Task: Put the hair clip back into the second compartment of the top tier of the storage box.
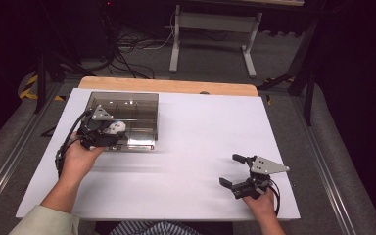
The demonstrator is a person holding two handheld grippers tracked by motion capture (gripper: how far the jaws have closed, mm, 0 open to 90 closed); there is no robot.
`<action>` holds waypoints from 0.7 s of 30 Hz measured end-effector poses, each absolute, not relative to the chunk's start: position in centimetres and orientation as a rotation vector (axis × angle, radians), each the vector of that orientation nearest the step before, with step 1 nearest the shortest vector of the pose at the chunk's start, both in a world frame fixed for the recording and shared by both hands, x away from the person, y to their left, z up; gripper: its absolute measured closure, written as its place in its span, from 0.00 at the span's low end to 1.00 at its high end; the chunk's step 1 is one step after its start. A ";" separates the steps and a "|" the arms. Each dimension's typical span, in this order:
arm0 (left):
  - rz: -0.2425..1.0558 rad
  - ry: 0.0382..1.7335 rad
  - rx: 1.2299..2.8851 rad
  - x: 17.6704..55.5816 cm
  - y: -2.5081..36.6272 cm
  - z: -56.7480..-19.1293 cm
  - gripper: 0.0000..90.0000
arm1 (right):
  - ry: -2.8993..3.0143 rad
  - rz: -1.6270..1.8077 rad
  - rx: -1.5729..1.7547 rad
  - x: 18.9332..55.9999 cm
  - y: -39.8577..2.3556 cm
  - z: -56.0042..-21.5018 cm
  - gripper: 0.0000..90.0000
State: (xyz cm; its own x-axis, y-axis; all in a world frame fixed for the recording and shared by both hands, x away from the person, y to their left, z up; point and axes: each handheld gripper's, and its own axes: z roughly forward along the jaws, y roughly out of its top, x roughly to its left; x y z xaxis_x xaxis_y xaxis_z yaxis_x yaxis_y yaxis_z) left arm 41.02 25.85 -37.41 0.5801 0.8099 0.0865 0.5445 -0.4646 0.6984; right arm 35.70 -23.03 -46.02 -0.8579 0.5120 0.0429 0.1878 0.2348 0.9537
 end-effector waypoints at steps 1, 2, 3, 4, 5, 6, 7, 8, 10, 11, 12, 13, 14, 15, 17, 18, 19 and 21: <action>0.554 1.074 2.186 41.0 25.8 -37.4 0.48 | 2.232 1.663 0.654 35.7 -23.0 -46.0 0.00; 0.553 1.075 2.188 41.0 25.8 -37.4 0.48 | 2.232 1.663 0.654 35.7 -23.0 -46.0 0.00; 0.558 1.076 2.190 41.0 25.8 -37.5 0.48 | 2.232 1.666 0.655 35.7 -23.0 -46.0 0.00; 0.558 1.075 2.191 41.0 25.7 -37.5 0.47 | 2.233 1.663 0.654 35.7 -23.0 -46.0 0.00; 0.557 1.075 2.192 41.0 25.7 -37.5 0.47 | 2.233 1.663 0.654 35.7 -23.0 -46.0 0.00; 0.557 1.075 2.193 41.0 25.7 -37.5 0.47 | 2.233 1.663 0.654 35.7 -23.0 -46.0 0.00; 0.556 1.075 2.194 41.0 25.7 -37.5 0.47 | 2.232 1.666 0.654 35.7 -23.0 -46.0 0.00; 0.555 1.075 2.197 41.0 25.6 -37.5 0.46 | 2.232 1.666 0.654 35.7 -23.0 -46.0 0.00; 0.552 1.075 2.203 41.0 25.6 -37.5 0.45 | 2.234 1.669 0.654 35.7 -23.0 -46.0 0.00; 0.549 1.073 2.204 40.9 25.6 -37.5 0.44 | 2.232 1.671 0.654 35.7 -23.0 -46.0 0.00; 0.549 1.072 2.201 40.9 25.5 -37.5 0.44 | 2.232 1.671 0.654 35.7 -23.0 -46.0 0.00; 0.551 1.069 2.200 40.9 25.5 -37.5 0.43 | 2.232 1.672 0.655 35.7 -23.1 -46.0 0.00; 0.549 1.067 2.199 40.8 25.5 -37.5 0.42 | 2.232 1.672 0.655 35.7 -23.1 -46.0 0.00; 0.543 1.063 2.201 40.8 25.5 -37.5 0.41 | 2.232 1.673 0.656 35.7 -23.1 -46.0 0.00; 0.535 1.057 2.195 40.8 25.5 -37.4 0.39 | 2.235 1.675 0.655 35.7 -23.1 -46.0 0.00; 0.535 1.057 2.195 40.8 25.5 -37.4 0.38 | 2.235 1.675 0.655 35.7 -23.1 -46.0 0.00; 0.534 1.057 2.197 40.7 25.5 -37.3 0.38 | 2.234 1.679 0.654 35.7 -23.1 -46.0 0.00; 0.537 1.048 2.196 40.7 25.6 -37.2 0.37 | 2.232 1.681 0.656 35.8 -23.1 -46.0 0.00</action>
State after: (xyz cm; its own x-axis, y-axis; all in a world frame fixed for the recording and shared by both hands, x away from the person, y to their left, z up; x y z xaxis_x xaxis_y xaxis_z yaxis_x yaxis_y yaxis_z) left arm 40.67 25.55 -37.21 0.5987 0.7962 0.0870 0.5357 -0.4787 0.6956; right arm 35.75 -23.13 -46.01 -0.8609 0.5059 0.0543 0.1920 0.2243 0.9554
